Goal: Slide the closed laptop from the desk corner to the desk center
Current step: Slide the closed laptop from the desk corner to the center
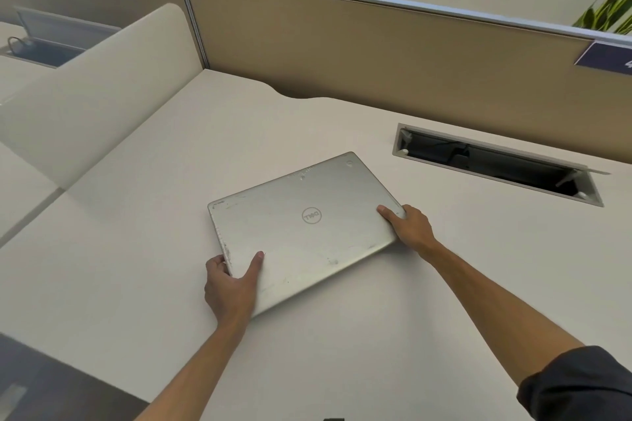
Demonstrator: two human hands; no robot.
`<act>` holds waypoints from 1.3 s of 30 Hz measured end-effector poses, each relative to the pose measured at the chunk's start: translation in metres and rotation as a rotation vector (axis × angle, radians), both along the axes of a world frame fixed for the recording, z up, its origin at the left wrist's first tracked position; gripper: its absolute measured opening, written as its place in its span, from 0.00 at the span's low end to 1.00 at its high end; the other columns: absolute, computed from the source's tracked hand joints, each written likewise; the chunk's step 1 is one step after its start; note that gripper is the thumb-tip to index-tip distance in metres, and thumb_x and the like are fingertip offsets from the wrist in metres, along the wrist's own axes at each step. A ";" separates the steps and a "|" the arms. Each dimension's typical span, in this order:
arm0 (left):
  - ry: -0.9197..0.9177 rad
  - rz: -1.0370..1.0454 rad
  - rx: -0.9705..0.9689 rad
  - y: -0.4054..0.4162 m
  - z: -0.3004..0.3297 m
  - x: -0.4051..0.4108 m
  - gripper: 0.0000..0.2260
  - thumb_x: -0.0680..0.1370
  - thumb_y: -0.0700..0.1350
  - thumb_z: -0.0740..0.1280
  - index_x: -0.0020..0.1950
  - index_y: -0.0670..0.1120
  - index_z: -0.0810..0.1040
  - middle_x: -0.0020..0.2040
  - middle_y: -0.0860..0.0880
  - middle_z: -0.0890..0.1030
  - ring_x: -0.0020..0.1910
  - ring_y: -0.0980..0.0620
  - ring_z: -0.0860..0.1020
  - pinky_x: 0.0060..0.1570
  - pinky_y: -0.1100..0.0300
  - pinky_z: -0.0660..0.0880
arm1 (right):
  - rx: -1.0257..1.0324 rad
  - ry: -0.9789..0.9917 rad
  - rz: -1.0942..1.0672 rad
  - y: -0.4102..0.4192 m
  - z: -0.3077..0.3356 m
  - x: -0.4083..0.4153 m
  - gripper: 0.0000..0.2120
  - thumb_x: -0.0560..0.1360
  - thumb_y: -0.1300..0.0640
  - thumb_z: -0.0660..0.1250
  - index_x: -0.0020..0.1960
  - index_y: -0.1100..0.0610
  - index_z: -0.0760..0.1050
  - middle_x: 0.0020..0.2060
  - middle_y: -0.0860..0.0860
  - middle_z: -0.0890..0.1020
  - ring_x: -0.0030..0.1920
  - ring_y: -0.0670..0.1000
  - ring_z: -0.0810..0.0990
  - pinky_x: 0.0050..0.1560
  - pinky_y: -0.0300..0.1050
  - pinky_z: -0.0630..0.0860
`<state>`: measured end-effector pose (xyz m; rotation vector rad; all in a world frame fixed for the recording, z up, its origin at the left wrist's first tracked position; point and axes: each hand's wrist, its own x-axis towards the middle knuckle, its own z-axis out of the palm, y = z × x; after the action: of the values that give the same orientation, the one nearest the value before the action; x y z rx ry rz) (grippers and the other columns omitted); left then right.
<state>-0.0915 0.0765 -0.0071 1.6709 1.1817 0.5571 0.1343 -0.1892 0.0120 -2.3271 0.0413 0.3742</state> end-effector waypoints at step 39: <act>0.486 -0.428 0.381 -0.054 0.016 -0.030 0.29 0.73 0.67 0.63 0.53 0.40 0.68 0.45 0.42 0.73 0.50 0.38 0.73 0.53 0.49 0.65 | -0.440 -0.301 0.122 -0.094 0.000 -0.058 0.28 0.77 0.33 0.56 0.46 0.60 0.73 0.45 0.55 0.78 0.49 0.59 0.75 0.45 0.49 0.67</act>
<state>-0.1217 0.0223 0.0087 2.4016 1.0346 0.1043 0.0763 -0.2828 0.0125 -2.8068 -0.1829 0.0723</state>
